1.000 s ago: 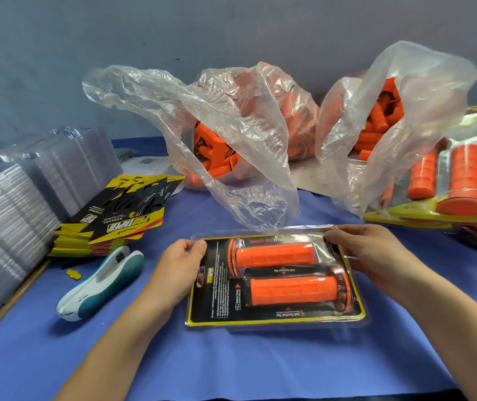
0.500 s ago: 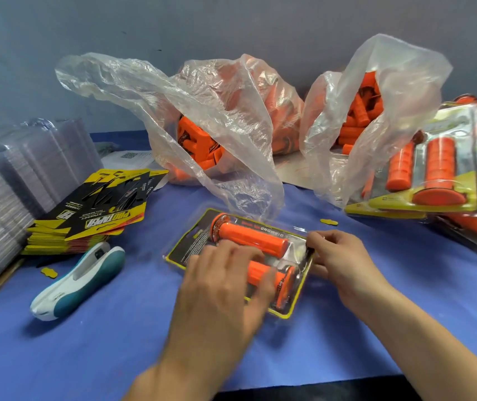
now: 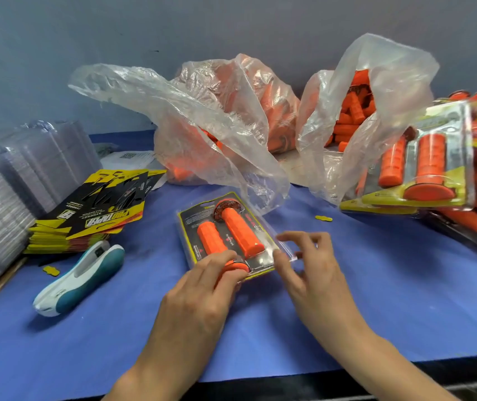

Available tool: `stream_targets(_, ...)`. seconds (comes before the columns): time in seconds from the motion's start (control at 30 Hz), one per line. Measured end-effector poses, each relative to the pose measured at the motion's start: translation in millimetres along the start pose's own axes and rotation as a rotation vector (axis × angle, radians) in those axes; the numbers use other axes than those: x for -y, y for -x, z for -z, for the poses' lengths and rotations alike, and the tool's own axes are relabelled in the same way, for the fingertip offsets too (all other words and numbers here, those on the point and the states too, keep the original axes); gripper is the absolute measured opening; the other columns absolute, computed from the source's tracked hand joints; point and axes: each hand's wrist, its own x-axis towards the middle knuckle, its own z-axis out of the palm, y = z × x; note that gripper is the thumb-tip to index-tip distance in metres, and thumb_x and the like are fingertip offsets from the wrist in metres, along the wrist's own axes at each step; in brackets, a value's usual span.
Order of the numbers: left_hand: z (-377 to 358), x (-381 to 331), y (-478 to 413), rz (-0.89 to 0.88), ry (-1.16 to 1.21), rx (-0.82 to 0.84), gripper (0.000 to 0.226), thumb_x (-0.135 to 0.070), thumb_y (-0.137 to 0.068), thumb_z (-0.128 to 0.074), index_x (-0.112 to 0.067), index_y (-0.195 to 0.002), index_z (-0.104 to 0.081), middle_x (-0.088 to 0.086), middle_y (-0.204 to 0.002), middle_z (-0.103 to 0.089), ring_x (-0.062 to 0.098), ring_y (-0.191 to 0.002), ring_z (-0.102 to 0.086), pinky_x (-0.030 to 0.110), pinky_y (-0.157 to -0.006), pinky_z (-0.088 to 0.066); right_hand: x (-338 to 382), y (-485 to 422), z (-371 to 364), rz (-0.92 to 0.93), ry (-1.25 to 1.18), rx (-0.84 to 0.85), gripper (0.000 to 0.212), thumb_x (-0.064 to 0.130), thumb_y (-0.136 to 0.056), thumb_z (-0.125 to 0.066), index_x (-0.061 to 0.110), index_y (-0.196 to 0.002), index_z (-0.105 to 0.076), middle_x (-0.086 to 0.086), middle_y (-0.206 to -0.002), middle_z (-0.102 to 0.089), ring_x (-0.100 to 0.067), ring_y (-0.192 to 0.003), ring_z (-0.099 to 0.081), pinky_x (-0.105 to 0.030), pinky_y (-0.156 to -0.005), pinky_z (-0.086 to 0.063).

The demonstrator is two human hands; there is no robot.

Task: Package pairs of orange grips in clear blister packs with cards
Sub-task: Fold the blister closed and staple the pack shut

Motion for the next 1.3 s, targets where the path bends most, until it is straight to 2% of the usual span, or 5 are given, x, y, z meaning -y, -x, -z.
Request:
stream_targets(0.1,3.1,5.4,4.3,0.038,0.047,-0.024,0.018,-0.027,-0.094,-0.057,-0.022,-0.108,-0.068,-0.004,-0.128,-0.061,0.012,-0.113,-0.06,0.024,-0.071,-0.048,-0.5,4.3,-4.0,0.595,0.49,0.006,0.021,0.04,-0.091,-0.06,0.031,-0.109,-0.066,0.006,-0.11,-0.06,-0.017,-0.101,-0.057,-0.034,-0.087,-0.044)
stream_targets(0.17,4.1,5.6,5.1,0.042,0.061,-0.031,0.021,-0.029,-0.096,-0.051,-0.02,-0.104,-0.068,-0.003,-0.126,-0.062,0.013,-0.111,-0.062,0.024,-0.068,-0.05,3.7,4.4,-7.7,0.711,0.566,0.081,0.012,0.034,-0.092,-0.061,0.027,-0.101,-0.066,0.008,-0.1,-0.062,-0.018,-0.093,-0.06,-0.033,-0.084,-0.046)
stream_targets(0.37,3.5,2.8,6.9,0.088,-0.125,-0.075,0.015,-0.03,-0.09,-0.061,-0.019,-0.095,-0.07,0.007,-0.116,-0.063,0.027,-0.101,-0.059,0.035,-0.084,-0.043,9.2,-2.9,-16.2,0.637,0.588,0.18,0.011,0.018,-0.089,-0.069,0.024,-0.091,-0.061,0.005,-0.094,-0.058,-0.02,-0.078,-0.055,-0.033,-0.068,-0.047)
stream_targets(0.57,11.6,11.2,11.7,0.091,-0.195,-0.129,0.026,-0.043,-0.094,-0.052,-0.023,-0.086,-0.067,0.0,-0.097,-0.059,0.024,-0.09,-0.051,0.037,-0.074,-0.039,13.3,-1.9,-15.6,0.646,0.581,0.166,0.016,0.016,-0.082,-0.075,0.021,-0.088,-0.061,0.003,-0.09,-0.058,-0.022,-0.075,-0.053,-0.032,-0.066,-0.047)
stream_targets(1.3,16.6,25.7,21.7,0.038,0.009,-0.051,0.017,-0.031,-0.094,-0.054,-0.021,-0.095,-0.068,-0.004,-0.102,-0.06,0.02,-0.092,-0.054,0.028,-0.072,-0.042,13.2,5.4,-16.9,0.765,0.516,0.094,0.006,0.025,-0.098,-0.06,0.027,-0.098,-0.066,0.006,-0.092,-0.06,-0.022,-0.08,-0.056,-0.035,-0.073,-0.047)
